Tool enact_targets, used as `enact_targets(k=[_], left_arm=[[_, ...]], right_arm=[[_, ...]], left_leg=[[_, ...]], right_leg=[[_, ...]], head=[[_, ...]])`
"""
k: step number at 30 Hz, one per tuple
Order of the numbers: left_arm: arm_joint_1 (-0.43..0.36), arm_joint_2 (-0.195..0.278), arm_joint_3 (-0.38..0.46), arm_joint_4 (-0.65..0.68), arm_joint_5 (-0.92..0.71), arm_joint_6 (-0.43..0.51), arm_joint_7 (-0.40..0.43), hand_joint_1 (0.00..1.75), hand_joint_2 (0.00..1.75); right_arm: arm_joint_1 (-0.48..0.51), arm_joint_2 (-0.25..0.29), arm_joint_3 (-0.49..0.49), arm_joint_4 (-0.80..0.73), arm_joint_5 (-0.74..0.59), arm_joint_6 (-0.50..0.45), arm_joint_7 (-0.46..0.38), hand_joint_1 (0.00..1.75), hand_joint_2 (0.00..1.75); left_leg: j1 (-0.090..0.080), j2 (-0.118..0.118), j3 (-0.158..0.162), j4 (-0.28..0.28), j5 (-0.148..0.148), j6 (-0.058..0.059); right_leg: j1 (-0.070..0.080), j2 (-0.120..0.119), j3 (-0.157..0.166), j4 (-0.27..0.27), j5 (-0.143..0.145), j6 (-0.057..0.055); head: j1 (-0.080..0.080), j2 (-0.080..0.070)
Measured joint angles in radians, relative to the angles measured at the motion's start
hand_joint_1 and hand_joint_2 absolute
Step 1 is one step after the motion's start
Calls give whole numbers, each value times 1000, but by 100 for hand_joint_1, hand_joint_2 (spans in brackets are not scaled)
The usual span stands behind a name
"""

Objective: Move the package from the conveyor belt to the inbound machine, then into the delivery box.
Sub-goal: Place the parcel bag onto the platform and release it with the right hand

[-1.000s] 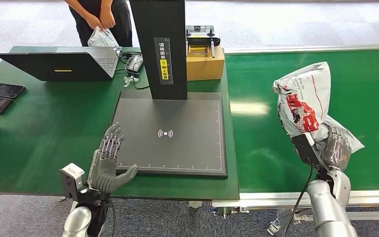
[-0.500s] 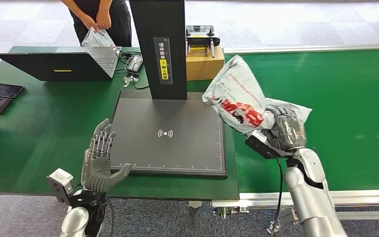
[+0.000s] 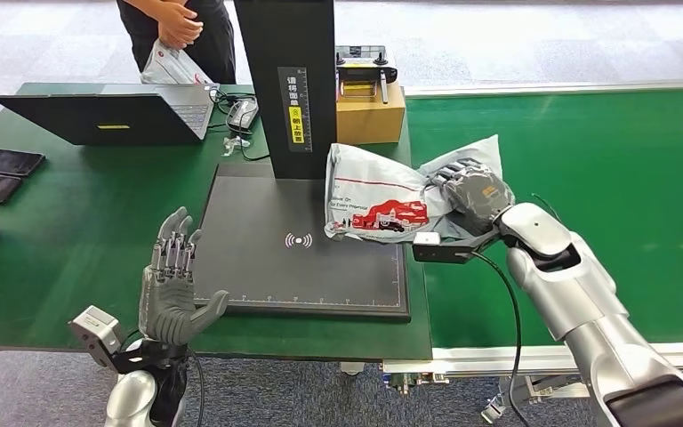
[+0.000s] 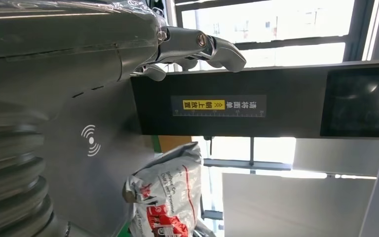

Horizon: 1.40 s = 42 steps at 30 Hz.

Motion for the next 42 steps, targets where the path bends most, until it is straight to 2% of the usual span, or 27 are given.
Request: enact_targets(k=[7,14,26,35,36,39,40,42], left_arm=[[-6,0,-8,7,2,-4,-19,0,175],[-18,1,-34,27,10,11,-31,0,175],[-37,6,-67,43,22,16,-27,0,175],[-44,11,-78,45,29,9,3,0,175],[-45,11,-78,45,30,8,4,0,175],[-50,12,-79,46,31,5,6,0,175],[-53,12,-79,47,31,4,7,0,175],[-56,12,-81,51,31,2,6,0,175]], right_arm=[[-148,-14,215,73,-66,-11,-39,175,175],[-204,52,345,177,-144,-74,-7,175,175],[-199,232,388,366,-178,-146,23,175,175],[-185,314,376,458,-172,-195,41,172,175],[-185,320,374,463,-172,-197,41,152,175],[-184,339,370,476,-167,-199,38,26,175],[-183,345,369,480,-163,-201,37,2,175],[-180,357,367,487,-158,-210,37,0,175]], left_leg=[[0,0,0,0,0,0],[0,0,0,0,0,0],[0,0,0,0,0,0],[0,0,0,0,1,0],[0,0,0,0,1,0],[0,0,0,0,1,0],[0,0,0,0,1,0],[0,0,0,0,1,-1]], right_leg=[[0,0,0,0,0,0],[1,0,0,0,0,0],[1,0,-1,0,0,0],[1,0,-1,0,0,0],[1,0,-1,0,0,0],[1,0,-1,0,0,0],[1,0,-1,0,0,0],[1,0,-1,0,0,0]], head=[[0,0],[0,0],[0,0],[0,0],[0,0],[0,0],[0,0],[0,0]])
